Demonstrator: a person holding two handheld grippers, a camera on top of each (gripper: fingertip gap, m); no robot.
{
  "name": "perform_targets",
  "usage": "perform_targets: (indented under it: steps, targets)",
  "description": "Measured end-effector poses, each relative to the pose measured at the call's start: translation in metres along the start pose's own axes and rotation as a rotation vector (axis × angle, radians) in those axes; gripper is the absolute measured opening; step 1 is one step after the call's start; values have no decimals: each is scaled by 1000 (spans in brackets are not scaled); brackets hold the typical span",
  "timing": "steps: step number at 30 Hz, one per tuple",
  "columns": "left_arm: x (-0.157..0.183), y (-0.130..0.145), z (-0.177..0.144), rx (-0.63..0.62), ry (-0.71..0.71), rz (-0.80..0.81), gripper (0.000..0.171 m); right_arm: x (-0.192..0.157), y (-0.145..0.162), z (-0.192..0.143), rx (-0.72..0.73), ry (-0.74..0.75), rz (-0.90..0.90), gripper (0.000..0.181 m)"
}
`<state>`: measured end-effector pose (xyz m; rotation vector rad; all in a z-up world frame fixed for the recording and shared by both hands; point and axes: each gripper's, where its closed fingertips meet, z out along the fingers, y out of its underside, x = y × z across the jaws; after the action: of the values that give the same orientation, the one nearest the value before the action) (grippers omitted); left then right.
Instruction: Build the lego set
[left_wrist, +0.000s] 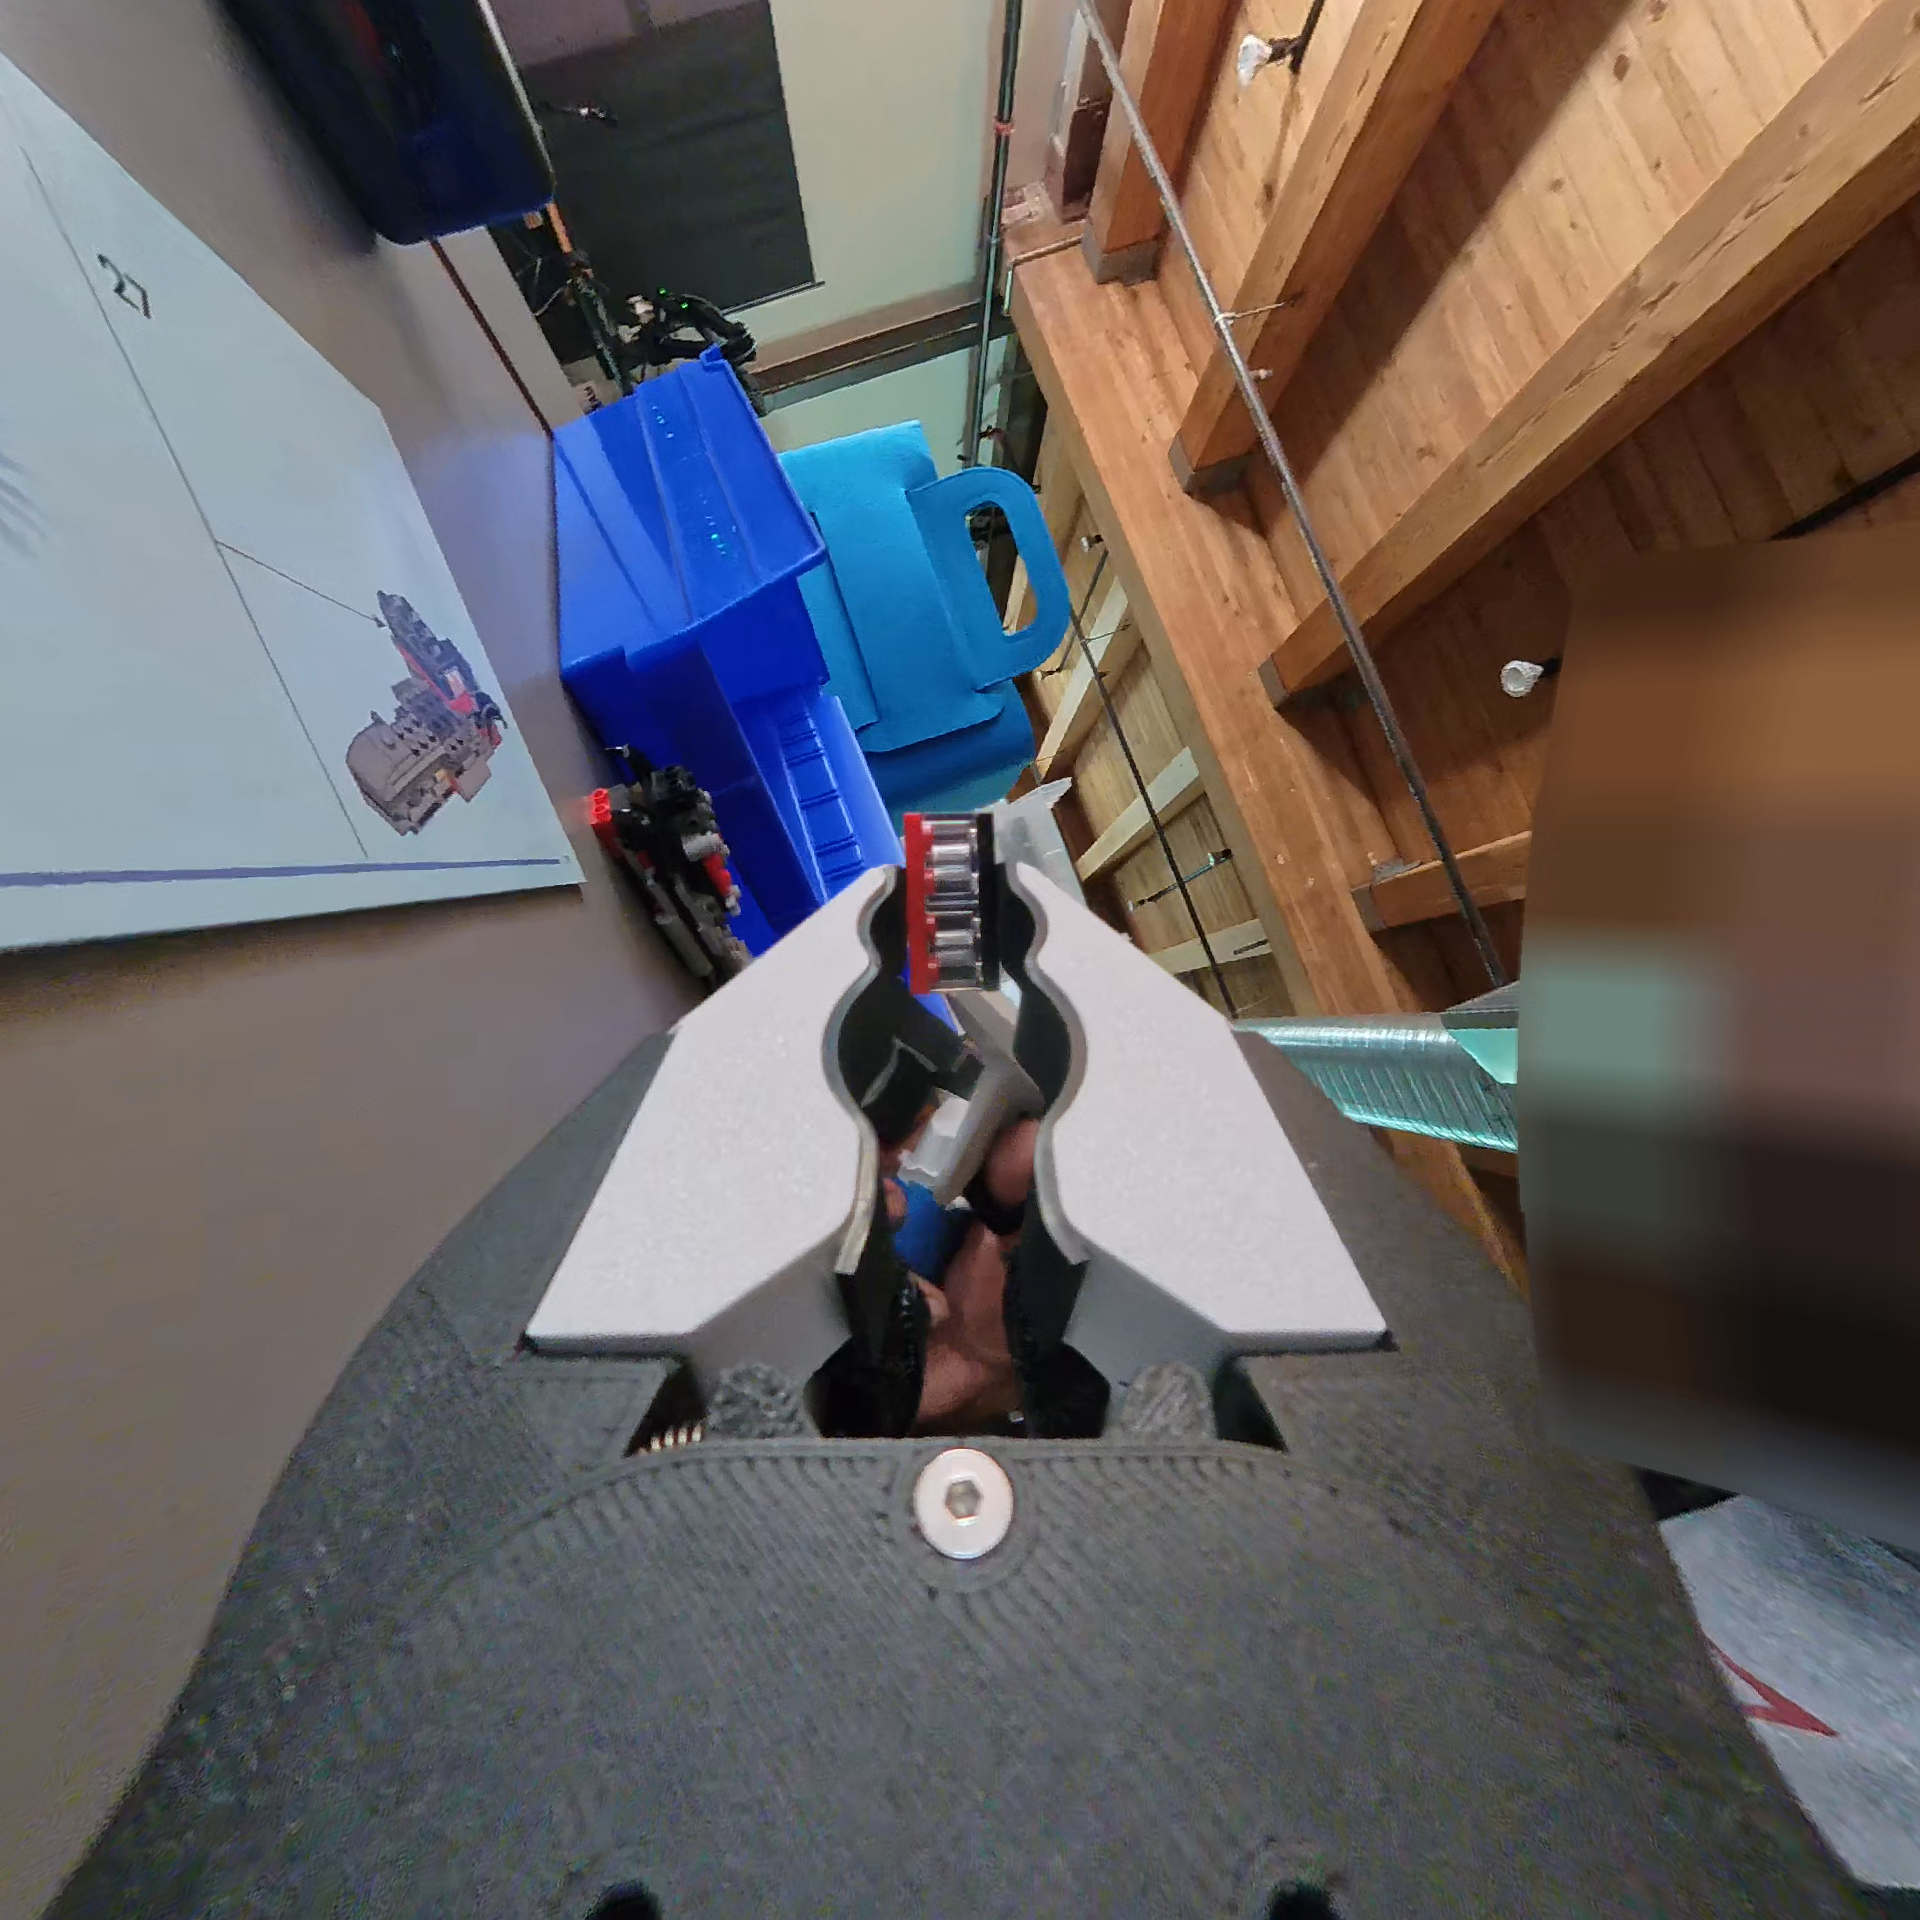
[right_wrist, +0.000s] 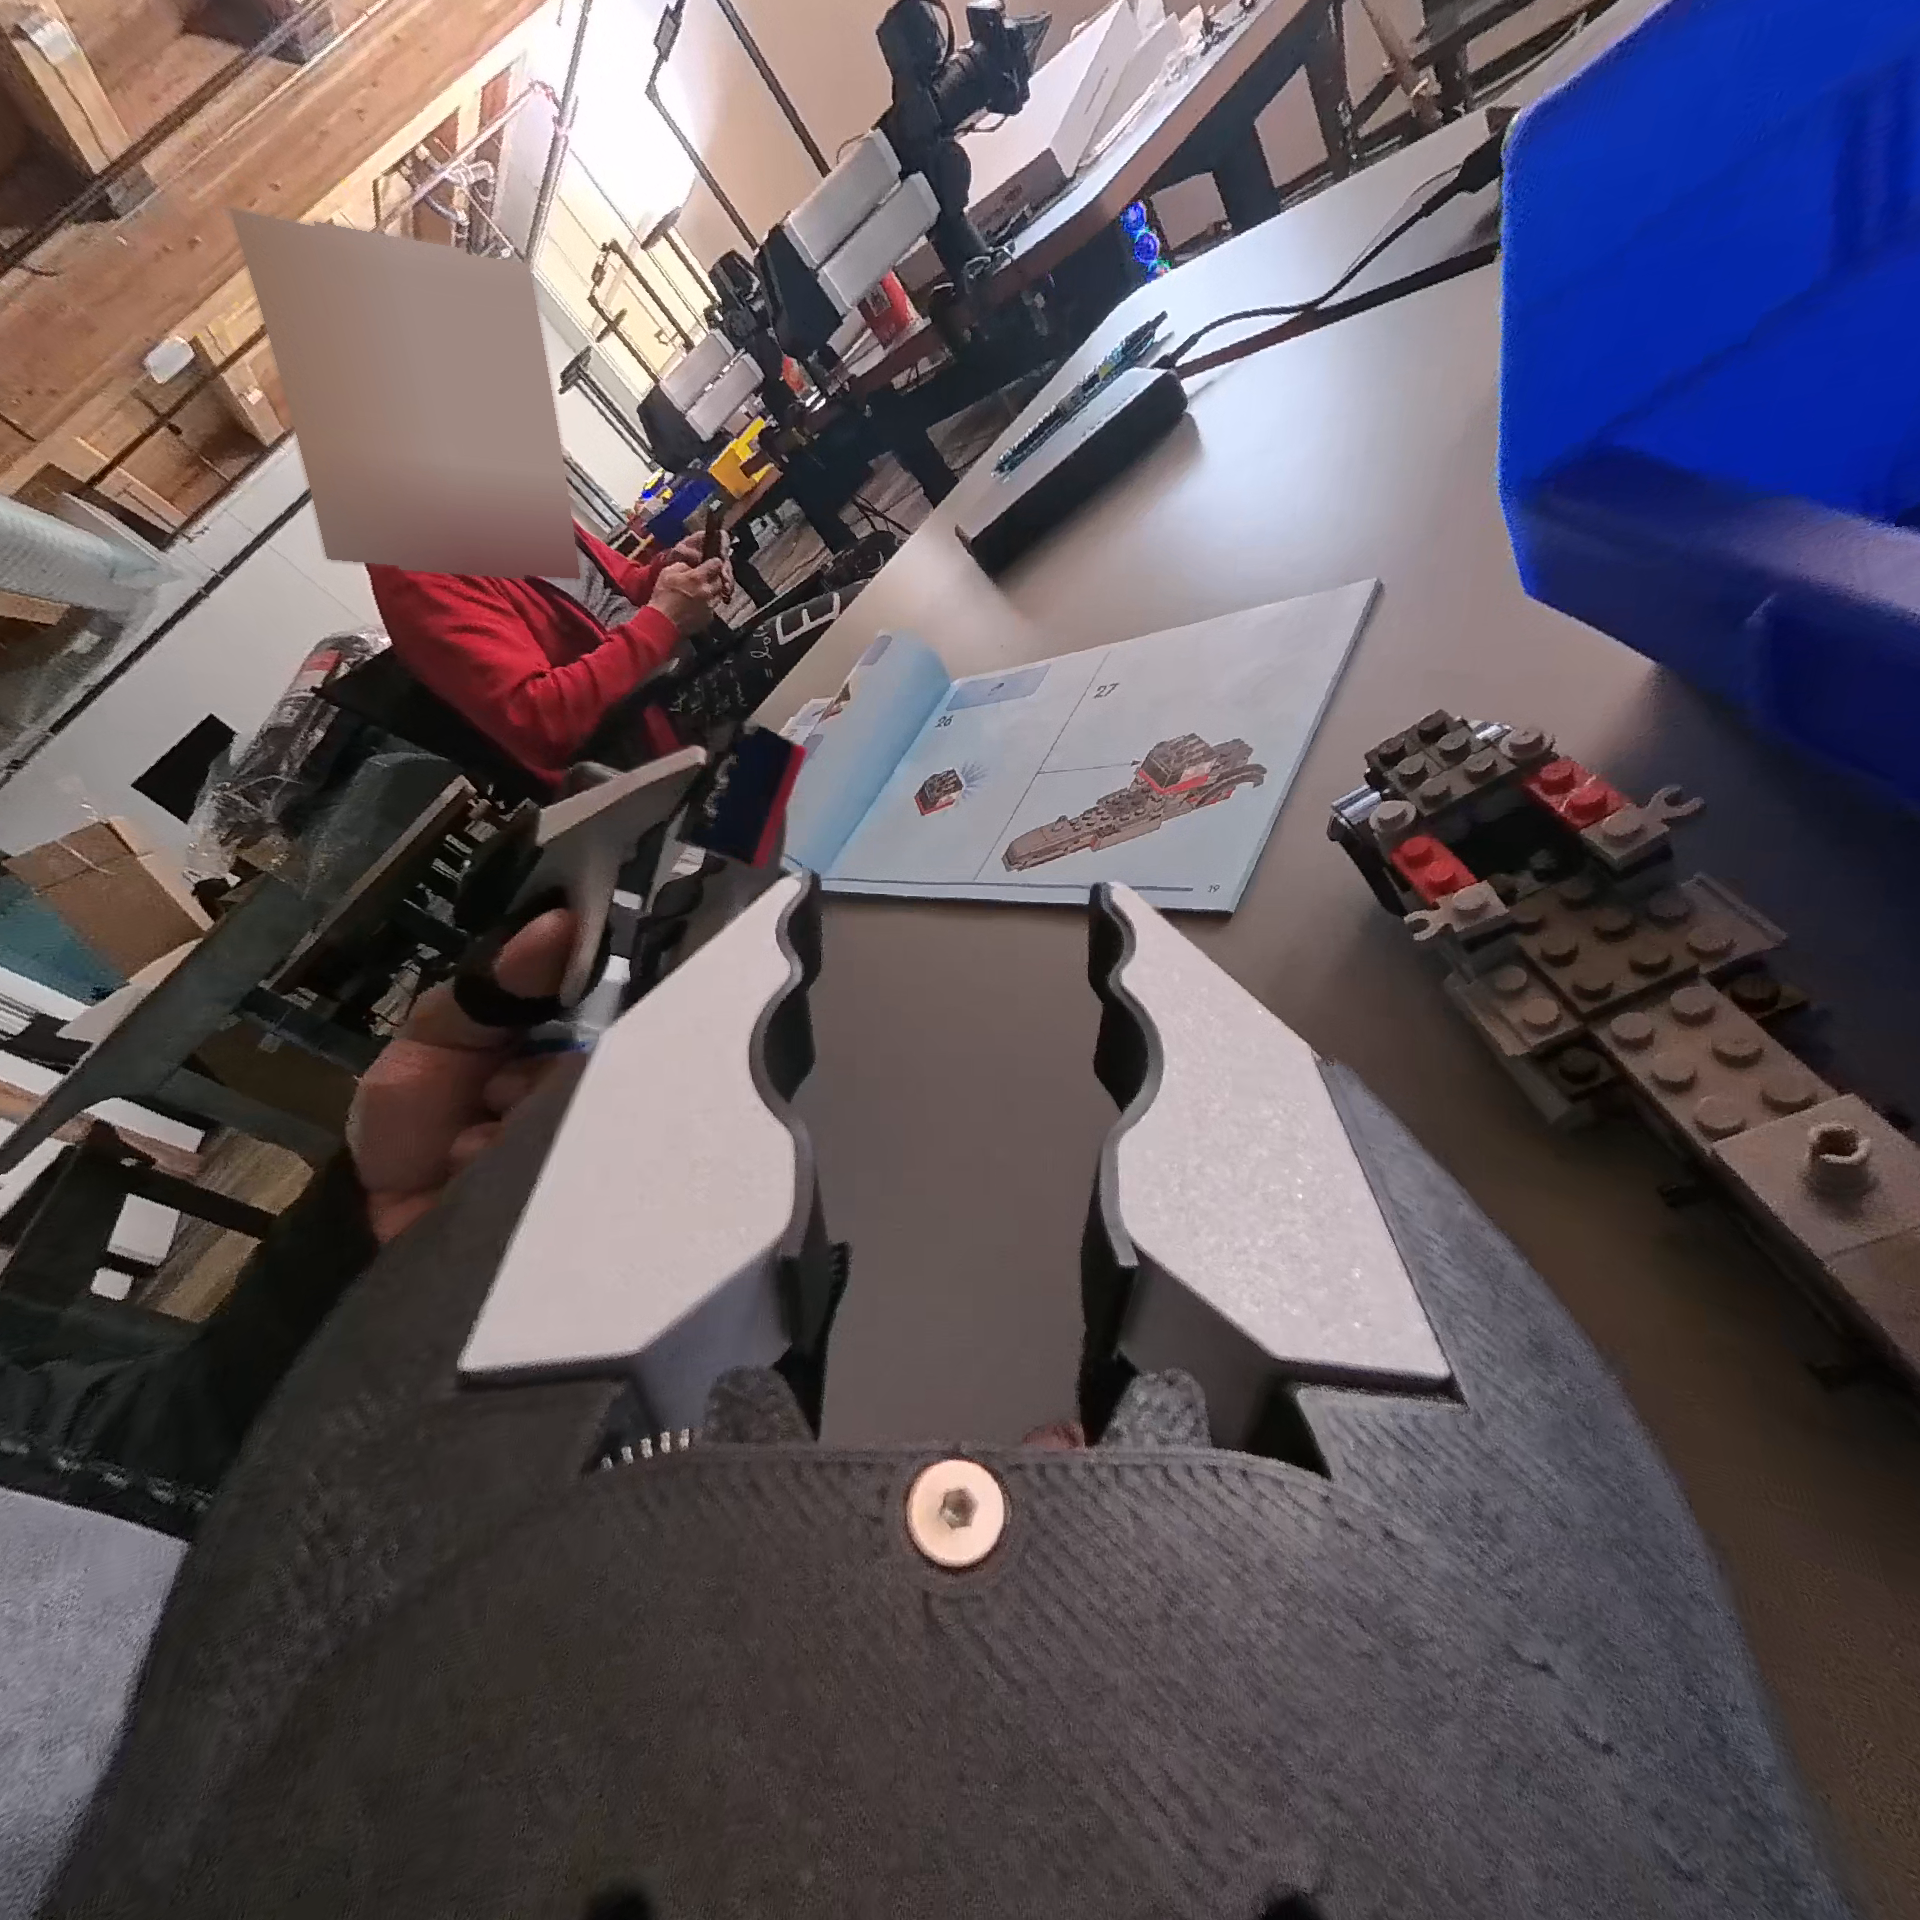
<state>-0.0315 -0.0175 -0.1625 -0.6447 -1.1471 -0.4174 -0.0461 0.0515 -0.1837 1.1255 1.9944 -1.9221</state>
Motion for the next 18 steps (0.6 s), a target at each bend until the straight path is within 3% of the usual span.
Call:
perform_targets:
  steps: [13, 15, 18]
  targets:
    - [-13, 3, 31, -45, -41, 9, 17, -5, -11, -12, -2, -100, 16, 49]
    - [-12, 3, 30, -44, -33, 4, 17, 1, -45, -39, -25, -69, -105, 47]
    - [-8, 3, 27, -41, -6, 0, 16, 11, -138, -87, -80, 24, -443, 32]
